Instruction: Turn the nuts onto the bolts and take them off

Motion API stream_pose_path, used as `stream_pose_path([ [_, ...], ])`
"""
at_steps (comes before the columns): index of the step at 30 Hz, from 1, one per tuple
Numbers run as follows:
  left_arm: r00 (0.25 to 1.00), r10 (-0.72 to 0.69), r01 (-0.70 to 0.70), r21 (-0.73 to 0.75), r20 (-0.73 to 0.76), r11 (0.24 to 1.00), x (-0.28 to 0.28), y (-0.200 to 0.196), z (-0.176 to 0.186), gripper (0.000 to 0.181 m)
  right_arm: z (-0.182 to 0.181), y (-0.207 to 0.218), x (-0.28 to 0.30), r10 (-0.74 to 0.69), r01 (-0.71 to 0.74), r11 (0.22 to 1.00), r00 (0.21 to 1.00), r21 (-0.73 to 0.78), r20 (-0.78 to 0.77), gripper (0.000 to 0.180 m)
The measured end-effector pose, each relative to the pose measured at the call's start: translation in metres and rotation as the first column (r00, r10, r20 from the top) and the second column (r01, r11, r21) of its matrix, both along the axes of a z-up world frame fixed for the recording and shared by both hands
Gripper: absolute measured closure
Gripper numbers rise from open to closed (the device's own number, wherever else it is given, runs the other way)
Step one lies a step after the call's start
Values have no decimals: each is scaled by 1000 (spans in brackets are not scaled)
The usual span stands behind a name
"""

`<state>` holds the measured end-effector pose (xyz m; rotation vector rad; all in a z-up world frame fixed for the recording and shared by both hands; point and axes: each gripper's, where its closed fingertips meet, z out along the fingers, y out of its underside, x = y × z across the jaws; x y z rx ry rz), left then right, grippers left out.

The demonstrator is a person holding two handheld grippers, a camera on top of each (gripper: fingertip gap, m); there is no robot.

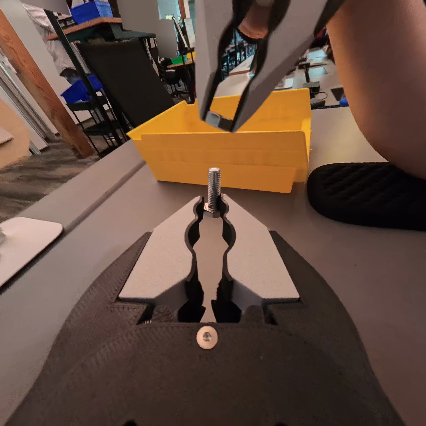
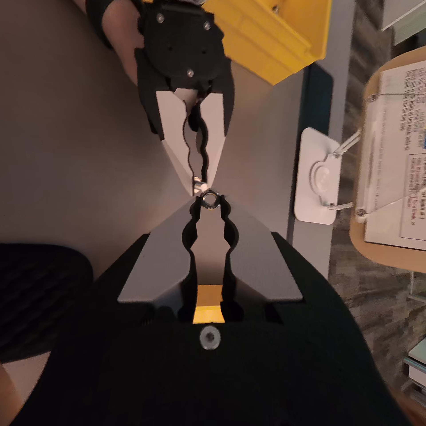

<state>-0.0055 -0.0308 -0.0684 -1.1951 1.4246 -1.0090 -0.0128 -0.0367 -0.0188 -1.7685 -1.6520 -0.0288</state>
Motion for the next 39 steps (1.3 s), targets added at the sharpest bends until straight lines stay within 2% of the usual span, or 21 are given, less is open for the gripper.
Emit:
stream_pose_path([
  [3,1000,-4,4,-42,2,999,0,4,-5,169,-16,3,2,-10,12,999,998,-43,54,164],
  [9,999,-42,42,1,-18,999,0,-3,-7,170,-29,3,-7,23,-16,996,996,-83,82,164],
  [14,995,-83,86,60,-47,994,0,-12,-10,170,-36,-8,-8,45,-30,992,991,-124,124,163],
  [20,979,-125,156,201,-160,967,-4,-24,-16,170,-41,-23,-11,115,-88,985,976,-145,184,163],
  [27,910,-373,392,80,-183,916,-18,-58,-12,170,-35,-50,-25,245,-219,963,956,-158,165,163],
  [31,923,-338,358,84,-183,930,-17,-53,-7,173,-33,-42,-20,147,-120,978,977,-170,155,163],
  [35,951,-245,271,130,-187,954,-13,-40,-5,174,-30,-29,-19,17,-6,964,999,-265,37,164],
  [39,977,-151,171,132,-153,976,-12,-21,4,174,-19,-11,-20,-133,93,942,986,-323,-104,164],
])
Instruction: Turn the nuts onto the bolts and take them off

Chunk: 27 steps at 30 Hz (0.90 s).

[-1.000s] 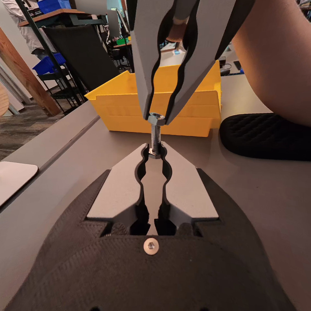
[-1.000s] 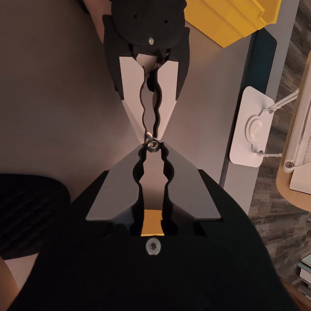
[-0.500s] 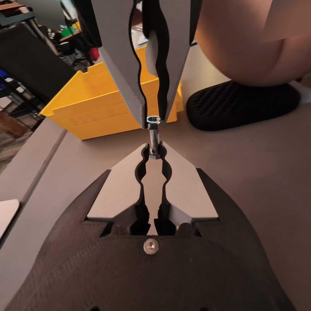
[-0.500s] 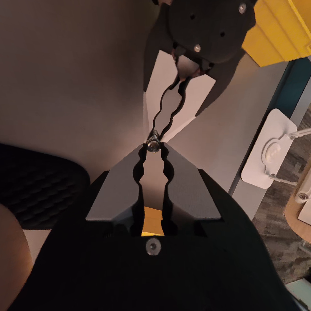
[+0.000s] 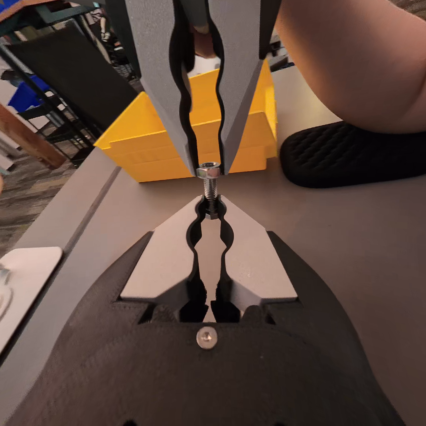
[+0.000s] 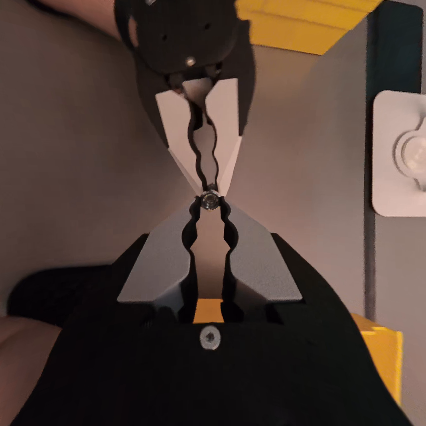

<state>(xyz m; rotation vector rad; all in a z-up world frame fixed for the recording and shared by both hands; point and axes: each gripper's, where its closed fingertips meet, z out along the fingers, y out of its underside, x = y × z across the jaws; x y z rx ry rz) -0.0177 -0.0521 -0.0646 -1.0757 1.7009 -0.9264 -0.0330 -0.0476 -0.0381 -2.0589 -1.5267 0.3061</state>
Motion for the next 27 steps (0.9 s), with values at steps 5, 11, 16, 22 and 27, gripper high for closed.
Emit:
stream_pose_path([
  [5,971,223,-231,104,87,967,-3,34,20,174,20,31,-4,-330,282,936,912,-212,-243,164],
  [11,906,411,-424,211,104,881,-13,67,23,174,21,57,-10,-514,416,851,787,-320,-342,164],
  [16,902,412,-428,156,126,890,-15,70,30,174,28,61,-13,-483,402,873,792,-276,-374,150],
  [22,895,411,-426,66,173,902,-20,72,44,174,65,61,-13,-205,271,959,859,78,-469,130],
  [27,890,393,-405,1,232,915,-25,71,58,173,68,56,-30,-60,168,966,886,197,-460,121],
])
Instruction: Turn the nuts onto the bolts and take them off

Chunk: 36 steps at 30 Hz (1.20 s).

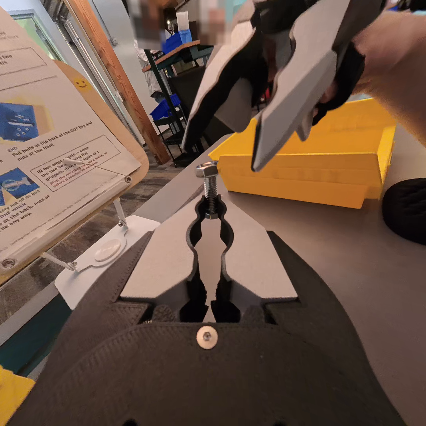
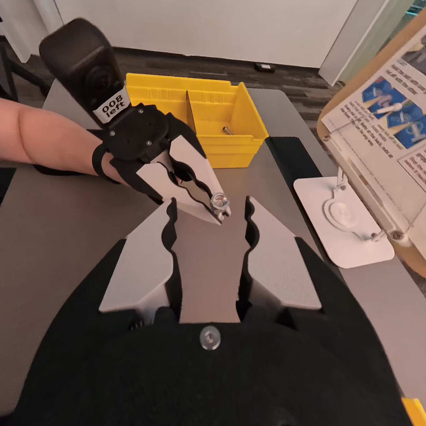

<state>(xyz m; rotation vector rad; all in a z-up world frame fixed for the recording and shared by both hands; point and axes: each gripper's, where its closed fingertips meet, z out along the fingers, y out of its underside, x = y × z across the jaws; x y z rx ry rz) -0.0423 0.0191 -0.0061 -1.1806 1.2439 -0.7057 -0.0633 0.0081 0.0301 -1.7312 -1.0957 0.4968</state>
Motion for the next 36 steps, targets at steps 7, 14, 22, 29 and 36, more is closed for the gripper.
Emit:
stream_pose_path([
  [7,997,-36,36,4,66,999,-3,-7,13,174,5,2,-3,12,-12,998,1000,68,-9,126],
  [14,988,-92,97,-39,124,994,-4,-16,24,174,28,-8,2,127,-131,991,952,3,-277,153],
  [22,987,-114,118,-26,109,993,-1,-23,23,174,19,-9,-1,149,-167,985,949,-43,-279,154],
  [29,986,-139,143,-44,93,989,0,-28,21,174,15,-15,-2,186,-195,981,956,-19,-227,163],
  [36,917,-371,390,-140,147,910,2,-62,29,174,23,-49,-3,366,-367,929,902,43,-230,163],
])
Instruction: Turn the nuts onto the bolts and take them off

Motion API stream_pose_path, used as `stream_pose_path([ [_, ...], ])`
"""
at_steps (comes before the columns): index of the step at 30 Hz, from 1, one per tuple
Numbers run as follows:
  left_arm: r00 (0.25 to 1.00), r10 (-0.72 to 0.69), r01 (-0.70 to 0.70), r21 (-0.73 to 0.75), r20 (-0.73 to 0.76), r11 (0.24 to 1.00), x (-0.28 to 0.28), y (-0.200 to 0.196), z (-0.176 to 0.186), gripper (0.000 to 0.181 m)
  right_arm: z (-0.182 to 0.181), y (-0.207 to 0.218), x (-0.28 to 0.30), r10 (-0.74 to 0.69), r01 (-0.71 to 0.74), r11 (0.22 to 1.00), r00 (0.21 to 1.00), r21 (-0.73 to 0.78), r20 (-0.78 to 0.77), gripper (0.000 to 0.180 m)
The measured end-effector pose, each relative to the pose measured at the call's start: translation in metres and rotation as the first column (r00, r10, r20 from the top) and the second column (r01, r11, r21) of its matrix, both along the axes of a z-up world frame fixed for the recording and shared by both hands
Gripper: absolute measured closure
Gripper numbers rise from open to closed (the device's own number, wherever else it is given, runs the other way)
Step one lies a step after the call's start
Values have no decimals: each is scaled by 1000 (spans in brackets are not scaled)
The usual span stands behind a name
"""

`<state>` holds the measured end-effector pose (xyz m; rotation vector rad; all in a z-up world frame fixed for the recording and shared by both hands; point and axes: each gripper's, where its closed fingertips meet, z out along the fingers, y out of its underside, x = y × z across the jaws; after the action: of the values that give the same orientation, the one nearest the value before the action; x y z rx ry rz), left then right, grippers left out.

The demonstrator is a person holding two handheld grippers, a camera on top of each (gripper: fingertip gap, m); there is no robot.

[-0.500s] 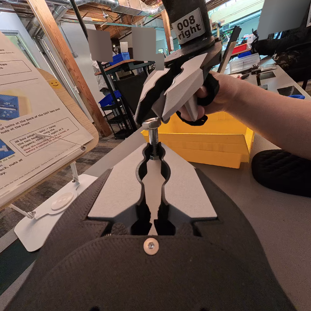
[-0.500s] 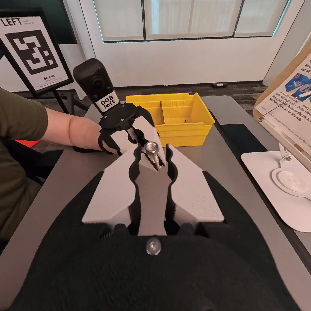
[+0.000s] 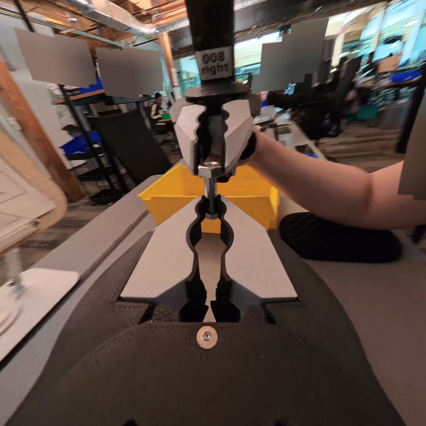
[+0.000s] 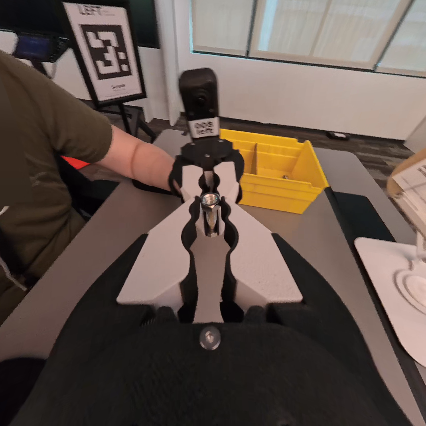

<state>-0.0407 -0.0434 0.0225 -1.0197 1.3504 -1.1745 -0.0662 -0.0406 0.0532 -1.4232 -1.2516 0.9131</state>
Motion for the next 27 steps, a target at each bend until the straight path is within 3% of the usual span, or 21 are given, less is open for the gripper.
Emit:
stream_pose_path([
  [3,987,-159,159,-40,3,986,-3,-22,2,174,1,-18,-3,100,-100,995,995,-14,-6,163],
  [5,984,-176,175,-23,-27,984,-2,-26,-2,173,-4,-19,-2,97,-96,995,995,-18,30,163],
  [13,987,134,-130,46,-84,990,3,20,-13,173,-15,25,7,-159,170,977,983,-129,89,164],
  [23,865,485,-472,120,-127,873,-14,79,-19,174,-19,79,-5,-459,452,871,889,-192,11,164],
  [27,834,534,-521,119,-138,845,-20,91,-20,173,-20,88,-10,-513,501,844,858,-191,-16,164],
])
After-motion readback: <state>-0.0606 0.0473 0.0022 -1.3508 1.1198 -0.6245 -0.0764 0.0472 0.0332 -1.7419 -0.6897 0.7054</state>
